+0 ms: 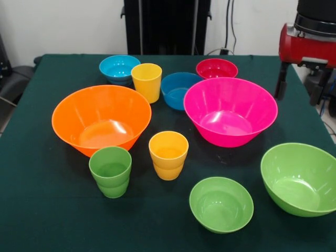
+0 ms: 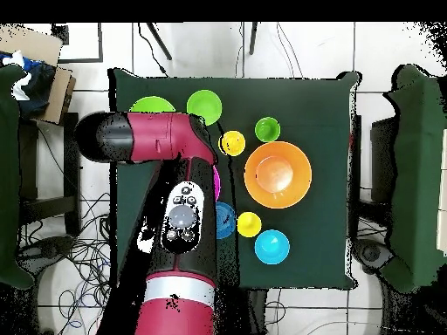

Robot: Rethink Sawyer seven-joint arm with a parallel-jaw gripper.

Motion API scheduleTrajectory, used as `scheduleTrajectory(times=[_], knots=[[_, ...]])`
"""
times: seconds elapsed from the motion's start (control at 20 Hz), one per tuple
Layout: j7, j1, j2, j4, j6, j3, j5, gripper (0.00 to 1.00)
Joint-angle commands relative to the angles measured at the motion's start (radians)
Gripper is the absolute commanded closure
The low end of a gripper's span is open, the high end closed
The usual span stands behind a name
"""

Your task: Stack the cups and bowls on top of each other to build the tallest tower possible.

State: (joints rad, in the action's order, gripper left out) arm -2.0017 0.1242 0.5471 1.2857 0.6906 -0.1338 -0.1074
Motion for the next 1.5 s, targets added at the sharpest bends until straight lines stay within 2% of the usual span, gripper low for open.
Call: scheduleTrajectory(times=[0.05,0.7,1.5], knots=[[0.024,-0.034,-0.045,0.059,-0.059,0.117,0.057,0.00],[0.062,-0.063,-0.041,0.062,-0.065,0.117,0.088,0.00],[0.101,-0.111,-0.027,0.085,-0.111,0.133,0.158,0.00]])
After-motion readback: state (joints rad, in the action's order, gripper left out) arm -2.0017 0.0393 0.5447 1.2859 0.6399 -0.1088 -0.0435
